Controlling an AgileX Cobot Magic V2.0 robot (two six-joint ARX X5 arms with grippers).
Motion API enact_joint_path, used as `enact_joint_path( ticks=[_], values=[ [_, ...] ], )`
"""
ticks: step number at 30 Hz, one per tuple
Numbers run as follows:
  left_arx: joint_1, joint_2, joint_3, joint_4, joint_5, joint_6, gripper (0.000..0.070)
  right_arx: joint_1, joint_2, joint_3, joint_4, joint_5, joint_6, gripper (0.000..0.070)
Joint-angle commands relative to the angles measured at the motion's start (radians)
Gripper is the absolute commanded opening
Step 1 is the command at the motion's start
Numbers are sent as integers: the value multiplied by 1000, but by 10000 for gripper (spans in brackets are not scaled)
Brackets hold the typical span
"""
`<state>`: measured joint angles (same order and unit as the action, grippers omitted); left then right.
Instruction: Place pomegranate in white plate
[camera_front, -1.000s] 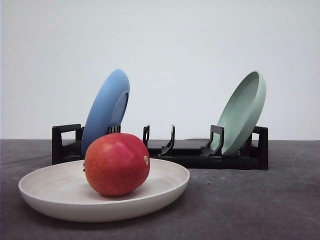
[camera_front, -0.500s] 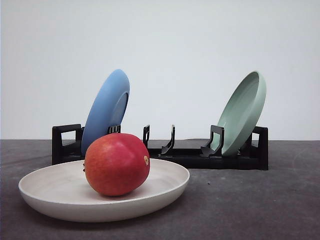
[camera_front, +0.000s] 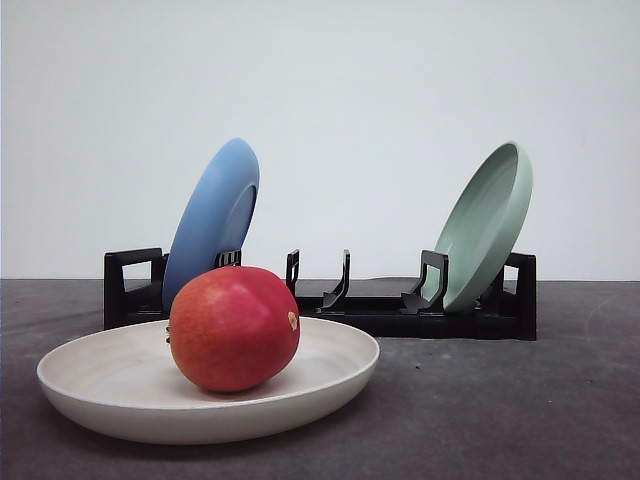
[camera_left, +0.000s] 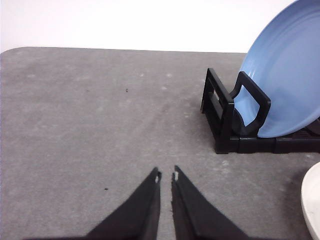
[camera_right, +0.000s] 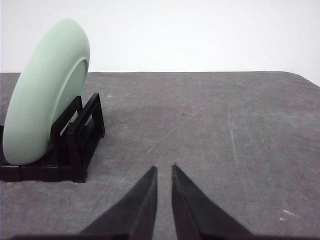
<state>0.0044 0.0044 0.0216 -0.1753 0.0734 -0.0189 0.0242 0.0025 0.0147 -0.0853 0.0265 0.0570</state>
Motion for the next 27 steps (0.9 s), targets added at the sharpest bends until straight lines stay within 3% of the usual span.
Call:
enact_joint_path(
  ticks=[1,27],
  values=[
    [1,-2,-10,15,-3,3,23,-2,1,-4,11,0,10,49],
    [1,-2,-10,15,-3,4,22,-2,1,-4,11,0,10,49]
  ],
)
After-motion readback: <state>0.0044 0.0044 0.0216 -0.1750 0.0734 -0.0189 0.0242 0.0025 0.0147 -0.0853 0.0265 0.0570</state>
